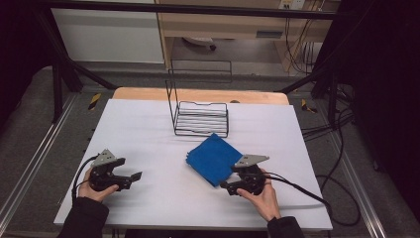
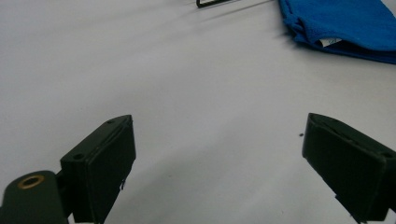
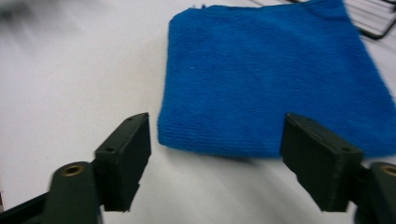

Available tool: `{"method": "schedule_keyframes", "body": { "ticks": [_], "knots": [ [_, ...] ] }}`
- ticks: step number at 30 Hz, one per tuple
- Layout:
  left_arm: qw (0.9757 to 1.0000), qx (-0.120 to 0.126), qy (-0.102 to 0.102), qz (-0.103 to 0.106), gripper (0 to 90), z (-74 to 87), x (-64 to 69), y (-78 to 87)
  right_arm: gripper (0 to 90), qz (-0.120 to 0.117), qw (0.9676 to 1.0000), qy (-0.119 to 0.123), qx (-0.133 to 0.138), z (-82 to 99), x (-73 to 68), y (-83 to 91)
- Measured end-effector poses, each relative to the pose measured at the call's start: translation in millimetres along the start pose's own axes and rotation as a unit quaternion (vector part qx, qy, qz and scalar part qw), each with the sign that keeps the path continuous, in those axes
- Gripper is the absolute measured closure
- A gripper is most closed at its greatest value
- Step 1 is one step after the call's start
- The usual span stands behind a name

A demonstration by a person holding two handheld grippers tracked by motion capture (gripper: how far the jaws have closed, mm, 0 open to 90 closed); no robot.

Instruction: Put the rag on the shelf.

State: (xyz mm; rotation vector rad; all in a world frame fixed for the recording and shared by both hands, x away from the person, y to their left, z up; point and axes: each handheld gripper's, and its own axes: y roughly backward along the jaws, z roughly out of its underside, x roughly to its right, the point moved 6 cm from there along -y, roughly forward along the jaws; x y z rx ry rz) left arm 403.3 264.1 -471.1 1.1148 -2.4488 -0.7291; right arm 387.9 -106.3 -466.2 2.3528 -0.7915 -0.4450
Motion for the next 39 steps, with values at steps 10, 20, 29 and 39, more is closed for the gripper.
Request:
{"method": "schedule_keyframes", "body": {
  "ticks": [10, 20, 29, 39],
  "knots": [
    [1.0, 0.0, -0.001, -0.001, 10.5, 0.4, -0.2, 0.3, 57.1, 0.014, 0.998, 0.04, -0.047, -2.0, -21.0, -34.8],
    [1.0, -0.001, -0.002, -0.001, 11.0, 0.4, 0.2, 0.6, 64.3, 0.041, 0.9947, 0.075, -0.057, 3.0, -19.1, -38.2],
    [1.0, -0.001, 0.001, -0.001, 11.5, 0.6, -0.7, 1.1, 74.4, 0.055, 0.9924, 0.087, -0.067, 4.4, -15.2, -35.5],
    [1.0, 0.0, 0.001, 0.0, 11.8, 0.1, -0.4, 0.5, 86.4, 0.032, 0.9961, 0.048, -0.067, -1.9, -7.4, -32.2]
  ]
}}
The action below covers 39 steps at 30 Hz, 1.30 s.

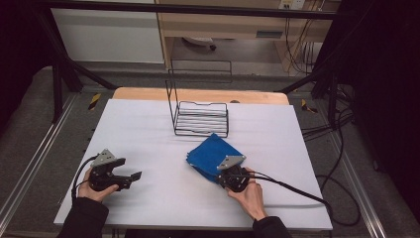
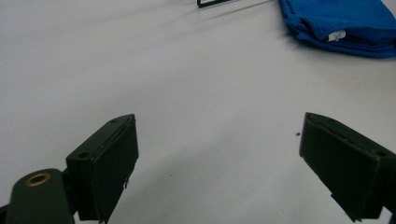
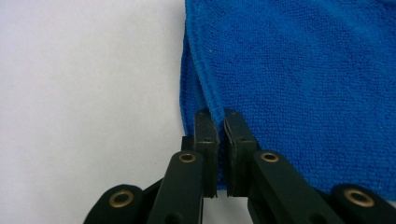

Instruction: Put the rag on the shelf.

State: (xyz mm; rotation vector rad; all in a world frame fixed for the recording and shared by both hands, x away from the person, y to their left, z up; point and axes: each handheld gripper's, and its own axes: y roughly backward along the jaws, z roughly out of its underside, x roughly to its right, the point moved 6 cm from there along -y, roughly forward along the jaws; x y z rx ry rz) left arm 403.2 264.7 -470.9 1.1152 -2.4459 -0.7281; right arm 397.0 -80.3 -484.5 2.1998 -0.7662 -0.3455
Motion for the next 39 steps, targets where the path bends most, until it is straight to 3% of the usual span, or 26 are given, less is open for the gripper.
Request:
{"method": "schedule_keyframes", "body": {
  "ticks": [7, 14, 18, 23, 25, 28, 29, 32, 36, 39],
  "knots": [
    [1.0, 0.0, 0.001, 0.0, 11.9, 0.0, -0.2, 0.7, 86.8, -0.039, 0.9989, -0.014, 0.021, -6.8, -9.7, 23.3],
    [1.0, -0.001, 0.0, 0.001, 11.9, -0.6, 1.6, 0.9, 86.4, -0.087, 0.9962, 0.0, -0.006, 6.0, -29.7, 29.7],
    [1.0, -0.003, -0.001, -0.001, 11.9, -1.5, 3.3, 1.1, 85.8, -0.098, 0.995, 0.01, -0.016, 12.4, -37.4, 28.6],
    [1.0, -0.003, 0.0, 0.001, 12.0, -4.6, 8.4, 0.4, 75.8, -0.103, 0.9944, 0.015, -0.021, 16.6, -39.0, 23.1],
    [1.0, -0.003, -0.001, 0.005, 12.1, -7.4, 11.3, 1.2, 62.5, -0.112, 0.9936, 0.009, 0.004, 11.8, -39.9, 27.6],
    [1.0, 0.0, -0.004, 0.005, 12.2, -12.9, 16.5, 2.1, 55.3, -0.105, 0.9938, 0.0, 0.035, 4.6, -35.0, 37.2],
    [1.0, 0.003, -0.001, 0.005, 12.4, -15.0, 18.7, 1.9, 47.5, -0.098, 0.9941, -0.004, 0.046, 2.7, -31.3, 40.2],
    [1.0, 0.002, -0.001, 0.008, 12.8, -20.9, 25.0, 0.8, 33.8, -0.062, 0.9958, -0.023, 0.063, 0.4, -14.2, 46.3],
    [0.9999, 0.006, -0.001, 0.015, 15.8, -35.3, 37.5, -6.2, 24.8, -0.023, 0.9941, -0.063, 0.085, 1.3, 12.9, 52.0],
    [0.9999, 0.003, -0.003, 0.013, 19.2, -41.8, 43.4, -11.9, 25.3, 0.011, 0.9928, -0.086, 0.082, 7.8, 32.0, 52.7]
  ]
}}
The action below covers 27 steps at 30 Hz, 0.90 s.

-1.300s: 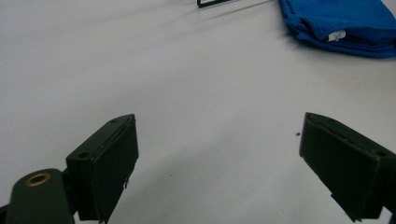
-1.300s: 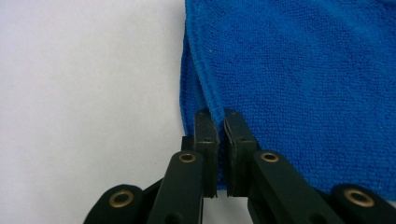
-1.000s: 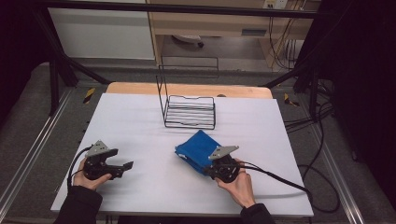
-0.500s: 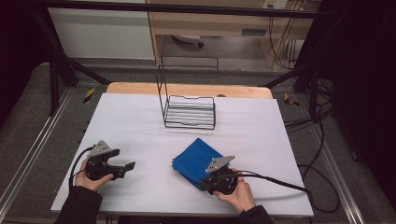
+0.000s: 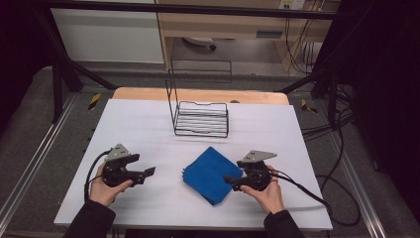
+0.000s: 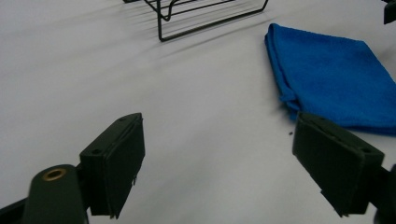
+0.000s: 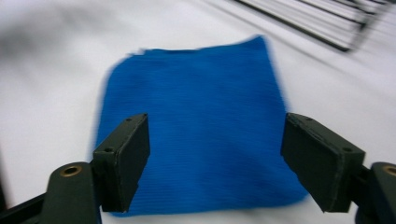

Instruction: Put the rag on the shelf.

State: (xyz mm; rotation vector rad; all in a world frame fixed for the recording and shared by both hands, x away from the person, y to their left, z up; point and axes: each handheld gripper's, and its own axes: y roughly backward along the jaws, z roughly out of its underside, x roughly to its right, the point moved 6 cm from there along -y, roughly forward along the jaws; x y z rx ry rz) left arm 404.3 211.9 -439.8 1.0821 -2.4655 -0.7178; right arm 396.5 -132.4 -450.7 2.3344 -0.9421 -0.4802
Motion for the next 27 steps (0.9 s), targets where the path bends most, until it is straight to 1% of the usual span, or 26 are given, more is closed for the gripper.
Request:
{"method": "schedule_keyframes", "body": {
  "ticks": [2, 3, 4, 5, 6, 7, 8, 11, 12, 14, 15, 16, 17, 18, 19, 21, 22, 25, 27],
  "knots": [
    [1.0, -0.003, -0.007, 0.001, 22.0, -7.5, 8.0, -8.0, 27.8, 0.021, 0.9997, -0.016, 0.0, 4.7, 11.7, -0.2],
    [1.0, -0.004, -0.008, 0.004, 22.0, -11.4, 12.9, -13.0, 27.8, 0.021, 0.9997, -0.016, 0.0, 4.7, 11.7, -0.2],
    [0.9999, -0.006, -0.009, 0.009, 23.3, -15.0, 17.9, -18.5, 30.1, 0.028, 0.9993, -0.024, 0.0, 7.4, 16.8, -0.1],
    [0.9998, -0.009, -0.01, 0.013, 26.4, -18.2, 22.8, -24.8, 33.0, 0.041, 0.9985, -0.037, 0.0, 12.7, 25.0, 0.0],
    [0.9997, -0.014, -0.011, 0.015, 26.4, -20.5, 27.2, -32.0, 33.0, 0.041, 0.9985, -0.037, 0.0, 12.7, 25.0, 0.0],
    [0.9995, -0.022, -0.011, 0.019, 30.8, -21.8, 31.5, -39.3, 37.6, 0.051, 0.9977, -0.045, -0.003, 17.8, 32.0, -0.5],
    [0.9992, -0.03, -0.012, 0.022, 30.8, -22.6, 35.3, -46.7, 37.6, 0.051, 0.9977, -0.045, -0.003, 17.8, 32.0, -0.5],
    [0.9983, -0.045, -0.017, 0.031, 37.1, -23.6, 46.7, -68.2, 44.2, 0.059, 0.9967, -0.056, -0.007, 23.2, 39.2, -2.8],
    [0.9979, -0.052, -0.02, 0.034, 40.0, -23.1, 50.2, -74.9, 47.4, 0.062, 0.9963, -0.059, -0.013, 25.6, 41.2, -5.4],
    [0.9965, -0.068, -0.026, 0.04, 41.6, -20.8, 56.1, -86.0, 48.7, 0.062, 0.9962, -0.059, -0.016, 26.4, 41.7, -6.7],
    [0.9959, -0.073, -0.029, 0.044, 45.5, -19.3, 58.9, -90.5, 52.4, 0.066, 0.9959, -0.059, -0.022, 27.8, 42.1, -8.9],
    [0.9951, -0.081, -0.032, 0.046, 45.5, -17.3, 61.1, -93.9, 52.4, 0.066, 0.9959, -0.059, -0.022, 27.8, 42.1, -8.9],
    [0.9944, -0.087, -0.034, 0.051, 47.9, -15.1, 63.4, -96.5, 56.3, 0.063, 0.9959, -0.059, -0.026, 28.9, 41.7, -10.7],
    [0.9934, -0.093, -0.036, 0.058, 47.9, -12.5, 66.1, -98.8, 56.3, 0.063, 0.9959, -0.059, -0.026, 28.9, 41.7, -10.7],
    [0.9922, -0.101, -0.041, 0.06, 49.7, -9.8, 67.8, -100.5, 59.4, 0.062, 0.9956, -0.063, -0.03, 30.0, 40.7, -12.2],
    [0.9914, -0.107, -0.043, 0.062, 51.3, -5.2, 69.9, -103.5, 60.6, 0.061, 0.9958, -0.061, -0.029, 30.4, 40.9, -13.2],
    [0.991, -0.111, -0.041, 0.063, 52.7, -3.5, 70.4, -105.0, 62.2, 0.06, 0.9956, -0.065, -0.031, 30.8, 40.5, -14.2],
    [0.9916, -0.108, -0.035, 0.061, 55.2, -3.7, 70.4, -105.6, 67.2, 0.055, 0.9953, -0.071, -0.037, 32.5, 39.6, -19.2],
    [0.9918, -0.108, -0.037, 0.058, 55.6, -3.3, 70.6, -105.8, 68.2, 0.054, 0.995, -0.076, -0.037, 32.5, 39.4, -20.3]
  ]
}}
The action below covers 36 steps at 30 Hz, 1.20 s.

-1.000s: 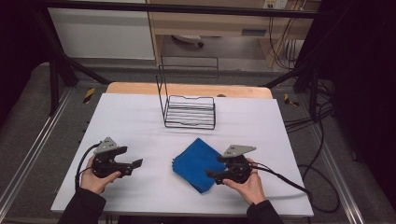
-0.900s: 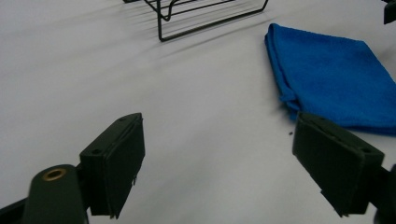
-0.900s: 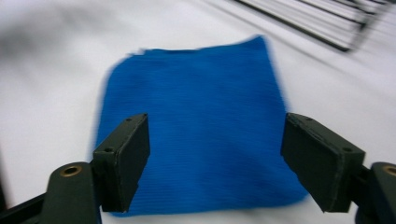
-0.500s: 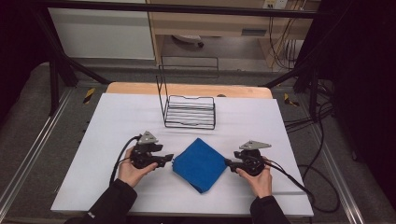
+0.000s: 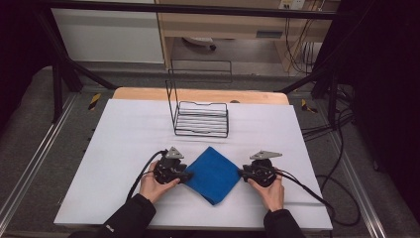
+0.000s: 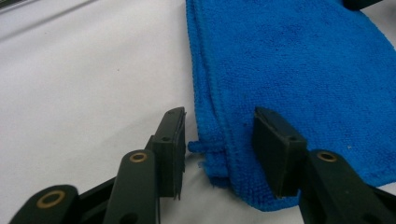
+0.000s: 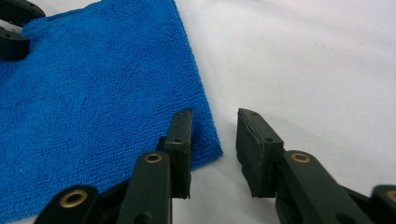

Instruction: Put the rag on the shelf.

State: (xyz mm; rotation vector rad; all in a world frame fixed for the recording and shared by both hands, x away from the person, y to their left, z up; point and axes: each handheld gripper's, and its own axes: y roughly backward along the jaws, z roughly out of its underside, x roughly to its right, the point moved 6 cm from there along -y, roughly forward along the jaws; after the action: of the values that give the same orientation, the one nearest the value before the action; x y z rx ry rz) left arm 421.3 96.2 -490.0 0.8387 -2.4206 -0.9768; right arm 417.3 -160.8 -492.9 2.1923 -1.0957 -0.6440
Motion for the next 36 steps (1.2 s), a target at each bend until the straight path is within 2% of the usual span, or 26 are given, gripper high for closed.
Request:
{"method": "schedule_keyframes", "body": {
  "ticks": [3, 4, 5, 7, 10, 13, 18, 19, 20, 21, 23, 24, 26, 28, 29, 30, 32, 33, 36],
  "knots": [
    [0.9999, -0.006, 0.005, 0.007, 63.0, 0.2, 3.1, 0.3, 71.4, -0.004, 1.0, -0.007, -0.001, 0.1, -0.7, -1.2],
    [0.9999, -0.007, 0.007, 0.011, 69.6, 0.2, 4.4, 0.1, 76.8, -0.009, 0.9999, -0.014, -0.004, 0.5, -1.6, -1.3],
    [0.9999, -0.008, 0.009, 0.011, 69.6, 0.2, 5.2, 0.1, 76.8, -0.009, 0.9999, -0.014, -0.004, 0.5, -1.6, -1.3],
    [0.9996, -0.009, 0.016, 0.02, 77.4, 0.4, 7.9, -0.2, 81.3, -0.016, 0.9997, -0.019, -0.007, 0.3, -2.7, -1.7],
    [0.9997, -0.01, 0.014, 0.018, 81.5, 0.4, 9.9, 0.9, 85.2, -0.023, 0.9994, -0.016, -0.019, -2.5, -3.1, -2.1],
    [0.9996, -0.008, 0.02, 0.017, 83.2, 1.2, 10.9, 2.5, 86.7, -0.017, 0.9996, 0.01, -0.02, -12.3, -1.4, -1.2],
    [0.9991, -0.001, 0.04, 0.014, 83.4, 3.3, 16.7, 7.2, 86.8, -0.001, 0.998, 0.064, 0.002, -37.6, 1.8, -2.1],
    [0.9987, 0.002, 0.048, 0.015, 83.4, 3.8, 19.0, 8.2, 86.8, -0.001, 0.998, 0.064, 0.002, -37.6, 1.8, -2.1],
    [0.9984, 0.002, 0.055, 0.014, 83.4, 4.6, 21.2, 9.8, 86.7, -0.005, 0.9972, 0.075, 0.003, -47.0, 3.6, -7.5],
    [0.9981, 0.005, 0.061, 0.013, 83.4, 5.2, 23.6, 11.2, 86.7, -0.005, 0.9972, 0.075, 0.003, -47.0, 3.6, -7.5],
    [0.9972, 0.011, 0.074, 0.009, 83.2, 6.4, 28.0, 12.8, 86.4, -0.007, 0.9956, 0.094, 0.002, -54.4, 5.2, -15.7],
    [0.9971, 0.013, 0.075, 0.004, 82.8, 7.2, 29.4, 12.9, 86.0, -0.006, 0.9944, 0.106, -0.007, -58.5, 6.7, -24.8],
    [0.9968, 0.015, 0.078, -0.004, 82.3, 9.4, 31.7, 11.0, 85.6, -0.005, 0.994, 0.109, -0.009, -59.3, 7.4, -28.8],
    [0.9969, 0.015, 0.077, -0.011, 82.0, 11.4, 32.6, 8.7, 83.0, -0.002, 0.9948, 0.102, -0.007, -58.9, 8.3, -33.5],
    [0.997, 0.016, 0.074, -0.014, 81.4, 11.8, 32.6, 8.2, 78.6, 0.004, 0.9948, 0.102, -0.002, -58.5, 8.5, -32.7],
    [0.9973, 0.017, 0.07, -0.016, 79.5, 12.0, 32.3, 8.4, 70.2, 0.014, 0.9949, 0.098, 0.016, -57.7, 6.5, -25.2],
    [0.9977, 0.019, 0.063, -0.018, 75.5, 11.7, 31.7, 9.4, 54.8, 0.007, 0.9961, 0.079, 0.039, -54.8, 0.0, -13.4],
    [0.998, 0.018, 0.057, -0.021, 72.4, 11.6, 30.7, 9.7, 49.7, 0.0, 0.9968, 0.069, 0.041, -51.5, -4.8, -7.5],
    [0.9989, 0.018, 0.034, -0.027, 63.4, 10.5, 26.6, 13.4, 44.7, -0.013, 0.9975, 0.057, 0.039, -36.3, -20.5, 7.5]
  ]
}}
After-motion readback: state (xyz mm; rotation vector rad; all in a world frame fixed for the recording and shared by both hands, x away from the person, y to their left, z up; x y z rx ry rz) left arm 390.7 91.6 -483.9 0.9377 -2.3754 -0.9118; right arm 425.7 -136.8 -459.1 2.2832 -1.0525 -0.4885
